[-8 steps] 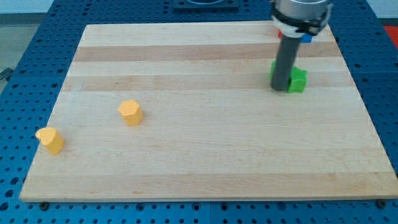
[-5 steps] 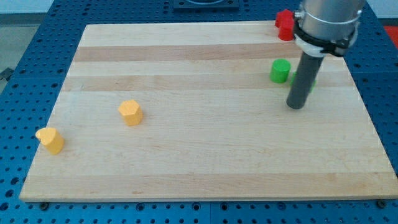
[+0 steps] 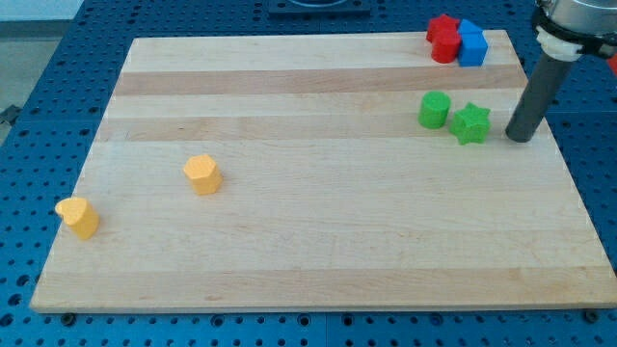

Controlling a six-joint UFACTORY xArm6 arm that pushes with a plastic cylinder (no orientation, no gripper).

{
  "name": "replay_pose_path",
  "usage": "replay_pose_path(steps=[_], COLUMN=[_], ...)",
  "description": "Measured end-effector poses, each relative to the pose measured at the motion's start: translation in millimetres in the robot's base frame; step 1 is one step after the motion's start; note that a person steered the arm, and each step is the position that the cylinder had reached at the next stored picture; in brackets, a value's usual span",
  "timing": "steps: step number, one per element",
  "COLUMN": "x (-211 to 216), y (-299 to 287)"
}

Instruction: Move your arm to the bottom of the green star

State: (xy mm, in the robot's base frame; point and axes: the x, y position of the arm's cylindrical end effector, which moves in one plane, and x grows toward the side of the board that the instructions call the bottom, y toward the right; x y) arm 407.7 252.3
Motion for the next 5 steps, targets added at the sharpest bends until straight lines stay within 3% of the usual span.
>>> replay_pose_path(steps=[2, 5], x=[46.6, 9.0], y=[-10.2, -17.6])
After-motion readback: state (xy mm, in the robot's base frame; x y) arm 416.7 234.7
